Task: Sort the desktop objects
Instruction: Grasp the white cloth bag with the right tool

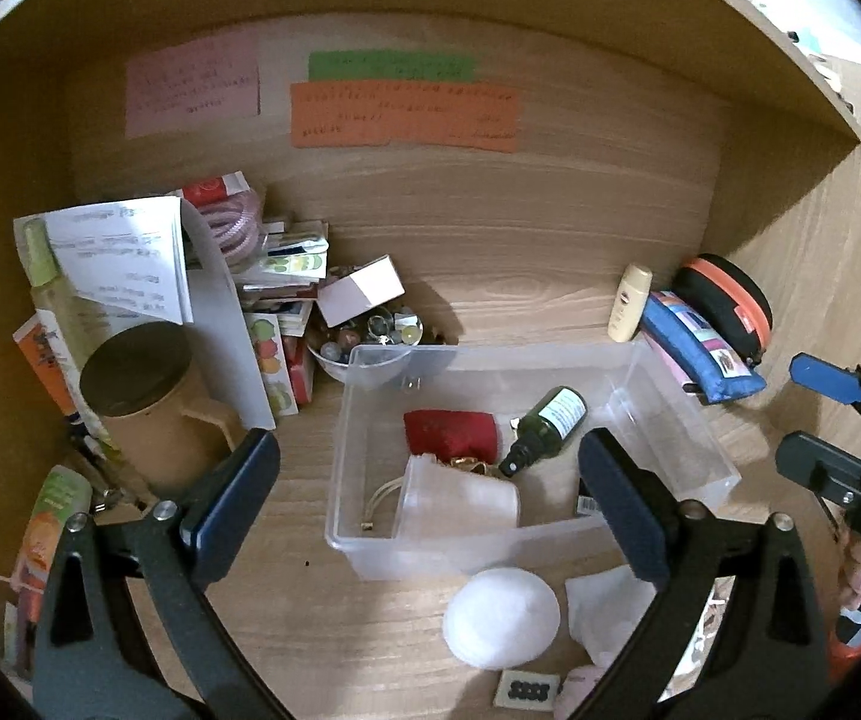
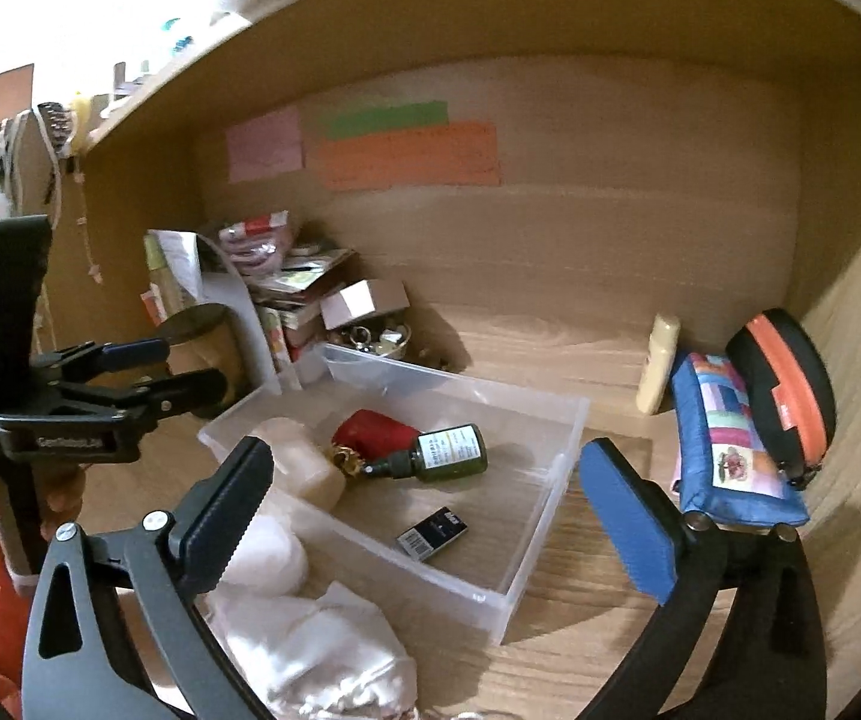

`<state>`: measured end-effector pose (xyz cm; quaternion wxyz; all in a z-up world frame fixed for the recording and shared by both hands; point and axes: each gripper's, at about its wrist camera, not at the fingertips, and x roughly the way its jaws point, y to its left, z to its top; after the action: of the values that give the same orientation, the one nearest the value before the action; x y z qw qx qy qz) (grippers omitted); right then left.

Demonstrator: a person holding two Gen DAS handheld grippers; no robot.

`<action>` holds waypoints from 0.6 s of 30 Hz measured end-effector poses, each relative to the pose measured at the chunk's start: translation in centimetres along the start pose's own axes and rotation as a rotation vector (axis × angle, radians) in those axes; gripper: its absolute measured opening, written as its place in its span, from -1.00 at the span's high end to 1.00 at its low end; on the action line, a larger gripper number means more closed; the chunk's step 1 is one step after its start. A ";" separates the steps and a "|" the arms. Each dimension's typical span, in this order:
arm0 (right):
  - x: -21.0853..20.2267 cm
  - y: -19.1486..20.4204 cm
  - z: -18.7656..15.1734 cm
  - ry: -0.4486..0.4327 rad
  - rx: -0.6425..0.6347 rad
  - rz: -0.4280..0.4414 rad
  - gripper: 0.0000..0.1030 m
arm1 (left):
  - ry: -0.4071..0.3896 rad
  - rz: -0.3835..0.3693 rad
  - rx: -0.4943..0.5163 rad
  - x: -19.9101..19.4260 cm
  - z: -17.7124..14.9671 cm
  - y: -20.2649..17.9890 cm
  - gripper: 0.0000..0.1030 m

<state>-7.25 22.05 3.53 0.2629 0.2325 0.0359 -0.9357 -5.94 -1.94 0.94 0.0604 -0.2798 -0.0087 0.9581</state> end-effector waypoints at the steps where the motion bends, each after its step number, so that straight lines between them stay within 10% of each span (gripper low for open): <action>1: -0.3 0.2 -0.1 -0.001 -0.005 0.001 -0.99 | -0.003 0.001 0.004 -0.2 -0.2 -0.1 -0.96; 18: 0.6 1.8 -5.1 0.178 0.013 0.078 -0.99 | 0.062 0.010 -0.049 -0.5 -4.6 1.8 -0.97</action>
<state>-4.68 21.13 -1.15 0.2931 0.3178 0.0438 -0.9006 -3.27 -3.84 -2.75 0.0489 -0.3106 -0.0287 0.9488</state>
